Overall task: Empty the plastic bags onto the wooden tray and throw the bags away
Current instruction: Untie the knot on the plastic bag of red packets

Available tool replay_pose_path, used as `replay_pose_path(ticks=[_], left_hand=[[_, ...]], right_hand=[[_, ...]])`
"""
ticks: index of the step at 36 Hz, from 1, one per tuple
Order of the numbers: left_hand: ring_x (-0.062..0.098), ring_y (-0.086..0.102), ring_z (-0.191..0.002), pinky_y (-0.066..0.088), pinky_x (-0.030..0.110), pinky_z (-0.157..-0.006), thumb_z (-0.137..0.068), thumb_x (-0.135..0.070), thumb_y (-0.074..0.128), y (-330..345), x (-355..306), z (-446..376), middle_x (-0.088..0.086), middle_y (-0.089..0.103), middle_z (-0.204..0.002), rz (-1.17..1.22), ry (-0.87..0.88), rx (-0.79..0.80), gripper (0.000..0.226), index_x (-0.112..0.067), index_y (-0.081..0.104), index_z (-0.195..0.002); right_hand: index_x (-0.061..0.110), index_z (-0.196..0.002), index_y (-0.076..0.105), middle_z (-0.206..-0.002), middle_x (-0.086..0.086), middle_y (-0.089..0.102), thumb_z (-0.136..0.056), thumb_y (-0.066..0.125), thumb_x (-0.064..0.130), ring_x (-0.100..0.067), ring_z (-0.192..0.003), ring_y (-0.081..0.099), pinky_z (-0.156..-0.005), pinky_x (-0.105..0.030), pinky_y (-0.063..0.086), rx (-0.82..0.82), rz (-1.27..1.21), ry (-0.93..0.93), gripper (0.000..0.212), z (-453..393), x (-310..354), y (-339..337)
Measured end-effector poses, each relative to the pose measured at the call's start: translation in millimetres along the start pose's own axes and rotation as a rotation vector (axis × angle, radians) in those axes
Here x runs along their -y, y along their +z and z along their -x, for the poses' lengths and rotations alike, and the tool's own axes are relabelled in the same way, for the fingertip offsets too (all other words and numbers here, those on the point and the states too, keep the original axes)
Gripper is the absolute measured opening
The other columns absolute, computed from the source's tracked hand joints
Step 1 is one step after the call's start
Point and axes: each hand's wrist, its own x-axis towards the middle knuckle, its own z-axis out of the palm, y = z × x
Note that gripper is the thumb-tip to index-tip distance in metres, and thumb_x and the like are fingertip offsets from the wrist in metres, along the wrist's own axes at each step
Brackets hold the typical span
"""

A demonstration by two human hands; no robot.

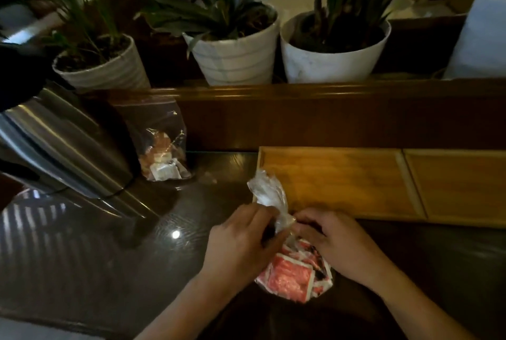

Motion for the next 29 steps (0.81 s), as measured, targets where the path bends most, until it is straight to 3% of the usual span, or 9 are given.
replay_pose_path(ticks=[3,6,13,19,23,27,29], left_hand=[[0.005,0.062,-0.071,0.054,0.024,-0.050,-0.085,-0.046,0.062,0,-2,-2,-0.007,0.067,-0.087,-0.021,0.054,0.003,0.029,-0.021,0.066,-0.098],[0.002,0.060,-0.070,0.054,0.024,-0.051,-0.085,-0.046,0.059,-2,-1,-4,-0.009,0.066,-0.088,-0.006,0.015,0.071,0.027,-0.024,0.064,-0.099],[0.000,0.056,-0.062,0.051,0.020,-0.050,-0.083,-0.039,0.064,-3,-1,-8,-0.013,0.063,-0.080,0.102,-0.064,0.054,0.015,-0.026,0.064,-0.090],[0.002,0.062,-0.063,0.053,0.021,-0.054,-0.086,-0.045,0.056,1,-6,-6,-0.013,0.066,-0.078,0.210,-0.184,0.123,0.022,-0.026,0.066,-0.090],[0.008,0.063,-0.063,0.049,0.019,-0.050,-0.087,-0.028,0.063,1,-13,-9,-0.013,0.064,-0.068,0.295,-0.241,0.099,0.007,-0.024,0.067,-0.084],[0.010,0.064,-0.068,0.048,0.015,-0.051,-0.087,-0.019,0.065,0,-18,-10,-0.011,0.065,-0.065,0.355,-0.281,0.095,0.008,-0.021,0.069,-0.081],[0.008,0.064,-0.066,0.047,0.013,-0.050,-0.087,-0.021,0.065,-1,-19,-10,-0.015,0.063,-0.063,0.366,-0.291,0.106,0.008,-0.023,0.069,-0.081]], right_hand=[[0.031,-0.108,0.066,-0.102,0.015,0.067,-0.095,0.053,0.037,-0.001,-0.093,0.060,-0.082,-0.031,0.051,-0.010,0.101,-0.048,0.020,4,5,0],[0.032,-0.109,0.065,-0.106,0.018,0.065,-0.094,0.054,0.040,0.001,-0.096,0.057,-0.084,-0.029,0.050,-0.023,0.125,-0.055,0.020,6,8,1],[0.038,-0.101,0.067,-0.090,0.023,0.066,-0.081,0.067,0.050,0.005,-0.085,0.059,-0.076,-0.023,0.053,-0.098,0.066,-0.006,0.024,14,15,1],[0.039,-0.100,0.066,-0.094,0.022,0.067,-0.078,0.059,0.059,0.001,-0.088,0.061,-0.078,-0.024,0.051,-0.108,0.166,-0.040,0.031,18,19,-1],[0.033,-0.090,0.067,-0.085,0.015,0.067,-0.078,0.064,0.052,-0.004,-0.078,0.063,-0.065,-0.022,0.047,-0.200,0.343,-0.093,0.023,17,16,8],[0.027,-0.068,0.063,-0.063,0.011,0.062,-0.056,0.082,0.044,-0.009,-0.057,0.061,-0.050,-0.020,0.033,-0.291,0.484,-0.082,0.028,16,16,16],[0.026,-0.065,0.062,-0.060,0.010,0.061,-0.052,0.083,0.046,-0.011,-0.053,0.060,-0.046,-0.021,0.034,-0.315,0.522,-0.102,0.033,16,16,19]])
